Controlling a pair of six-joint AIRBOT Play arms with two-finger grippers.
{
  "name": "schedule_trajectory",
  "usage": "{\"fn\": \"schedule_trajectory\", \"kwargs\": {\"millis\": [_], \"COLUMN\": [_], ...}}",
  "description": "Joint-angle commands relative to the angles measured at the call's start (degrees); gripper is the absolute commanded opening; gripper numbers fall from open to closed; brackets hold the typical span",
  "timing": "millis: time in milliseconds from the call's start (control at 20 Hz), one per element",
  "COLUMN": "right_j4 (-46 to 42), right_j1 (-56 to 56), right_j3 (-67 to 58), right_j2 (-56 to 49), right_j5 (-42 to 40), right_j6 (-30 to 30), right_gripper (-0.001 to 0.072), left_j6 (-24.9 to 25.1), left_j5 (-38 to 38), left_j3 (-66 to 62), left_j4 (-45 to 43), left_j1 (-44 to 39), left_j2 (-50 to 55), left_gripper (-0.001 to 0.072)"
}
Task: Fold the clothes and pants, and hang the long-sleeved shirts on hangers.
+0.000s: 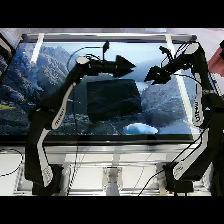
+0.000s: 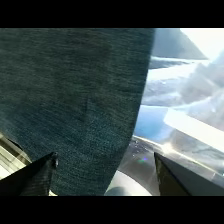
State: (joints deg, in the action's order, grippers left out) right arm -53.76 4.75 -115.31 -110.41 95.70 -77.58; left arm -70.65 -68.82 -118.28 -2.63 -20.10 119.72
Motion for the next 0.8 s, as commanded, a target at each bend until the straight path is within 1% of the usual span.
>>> {"fn": "schedule_trajectory", "kwargs": {"millis": [0, 50, 100, 150, 200, 250, 300, 350, 450, 500, 550, 600, 750], "right_j4": [3.8, 6.5, 7.1, 5.0, 1.9, 0.8, 2.0, 4.1, 5.9, 5.4, 5.2, 5.1, 5.3], "right_j1": [-0.9, -0.9, -1.3, -1.7, -1.7, -1.7, -1.5, -1.6, -2.4, -2.8, -3.1, -3.4, -4.9], "right_j3": [2.3, 3.3, 4.5, 5.5, 6.7, 7.7, 8.1, 8.1, 8.1, 8.1, 8.1, 8.1, 8.1], "right_j2": [-0.4, -0.6, -0.7, -0.7, -0.7, -1.1, -2.2, -3.8, -6.7, -8.0, -9.0, -9.8, -11.4], "right_j5": [-0.3, -0.4, -1.9, -3.8, -5.6, -6.1, -5.4, -4.4, -4.1, -4.4, -4.8, -5.5, -7.1], "right_j6": [3.8, 5.0, 6.4, 6.9, 7.3, 8.2, 8.7, 9.2, 9.4, 9.3, 9.3, 9.2, 9.4], "right_gripper": [0.0674, 0.0674, 0.0674, 0.0674, 0.0675, 0.0675, 0.0676, 0.0676, 0.0682, 0.0683, 0.0683, 0.0683, 0.0683], "left_j6": [-0.8, -3.1, -6.3, -9.1, -10.7, -11.1, -11.1, -11.0, -11.0, -11.0, -11.0, -11.0, -11.2], "left_j5": [-7.5, -9.4, -11.3, -14.0, -17.0, -20.0, -22.3, -23.4, -23.9, -24.5, -25.7, -26.8, -29.2], "left_j3": [0.2, 0.2, 0.2, 0.2, 0.2, 0.2, 0.3, 0.9, 3.3, 4.3, 5.0, 5.6, 7.8], "left_j4": [-4.6, -12.2, -21.1, -31.0, -39.3, -46.1, -51.9, -56.0, -60.1, -61.4, -63.0, -64.7, -66.8], "left_j1": [7.1, 9.3, 11.0, 12.3, 13.0, 13.2, 13.4, 13.6, 14.2, 14.6, 15.1, 15.6, 17.0], "left_j2": [-1.5, -2.8, -4.2, -6.1, -7.8, -9.6, -11.4, -13.3, -16.9, -18.2, -19.2, -19.9, -21.0], "left_gripper": [0.0261, 0.0232, 0.0232, 0.0232, 0.0233, 0.0233, 0.0233, 0.0234, 0.0235, 0.0261, 0.0372, 0.0418, 0.0418]}}
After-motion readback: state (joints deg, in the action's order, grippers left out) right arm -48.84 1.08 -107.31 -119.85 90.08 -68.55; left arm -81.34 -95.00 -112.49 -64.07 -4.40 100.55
